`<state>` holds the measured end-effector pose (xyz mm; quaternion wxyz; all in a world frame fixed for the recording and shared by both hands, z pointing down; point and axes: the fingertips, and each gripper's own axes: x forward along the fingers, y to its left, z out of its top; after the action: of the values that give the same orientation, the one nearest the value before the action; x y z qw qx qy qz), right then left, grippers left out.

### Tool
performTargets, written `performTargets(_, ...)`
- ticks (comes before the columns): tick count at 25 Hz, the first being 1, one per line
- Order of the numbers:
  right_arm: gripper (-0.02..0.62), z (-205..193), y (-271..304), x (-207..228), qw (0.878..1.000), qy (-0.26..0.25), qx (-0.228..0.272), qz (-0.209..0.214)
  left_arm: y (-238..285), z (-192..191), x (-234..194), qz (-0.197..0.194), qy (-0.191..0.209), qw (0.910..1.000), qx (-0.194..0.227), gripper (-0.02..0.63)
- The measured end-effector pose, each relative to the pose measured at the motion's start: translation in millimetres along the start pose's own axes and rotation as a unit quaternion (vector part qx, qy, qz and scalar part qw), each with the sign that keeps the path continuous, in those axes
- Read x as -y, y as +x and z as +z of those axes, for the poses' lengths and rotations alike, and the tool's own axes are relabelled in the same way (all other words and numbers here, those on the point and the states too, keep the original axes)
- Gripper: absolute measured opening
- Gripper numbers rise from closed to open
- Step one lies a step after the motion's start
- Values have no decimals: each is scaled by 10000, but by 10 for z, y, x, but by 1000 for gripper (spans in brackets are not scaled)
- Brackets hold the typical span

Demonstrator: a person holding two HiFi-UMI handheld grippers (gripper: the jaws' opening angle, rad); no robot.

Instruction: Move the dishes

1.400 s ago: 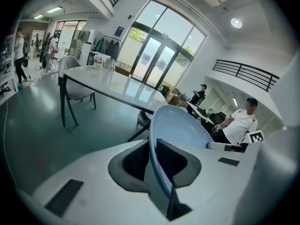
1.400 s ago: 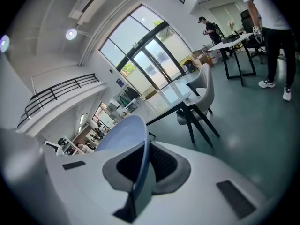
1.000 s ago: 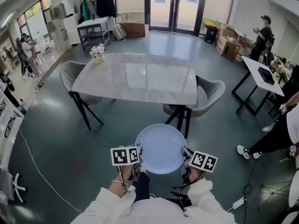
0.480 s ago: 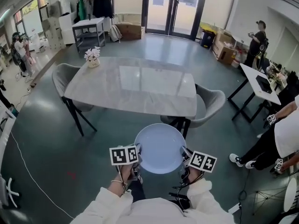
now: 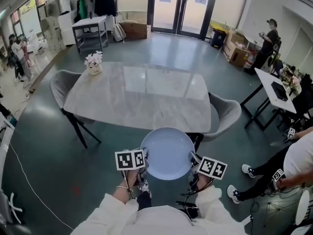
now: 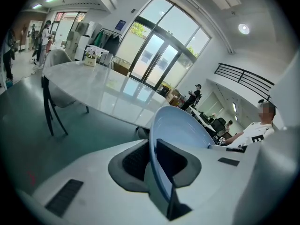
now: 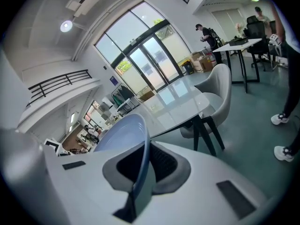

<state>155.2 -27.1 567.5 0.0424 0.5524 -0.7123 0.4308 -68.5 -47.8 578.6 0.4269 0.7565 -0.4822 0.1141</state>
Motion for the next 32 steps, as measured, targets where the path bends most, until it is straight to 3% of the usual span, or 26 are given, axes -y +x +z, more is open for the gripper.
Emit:
performTargets(21,69,865,1294,-429,9992,-298,-130,-238,748,1239,-678,-154,-181,9997,-76,51)
performTargets(32,69,862,1520,-346,9988,-158,-283,-363,939,1256,-815,-175,-220,9992,-290,50)
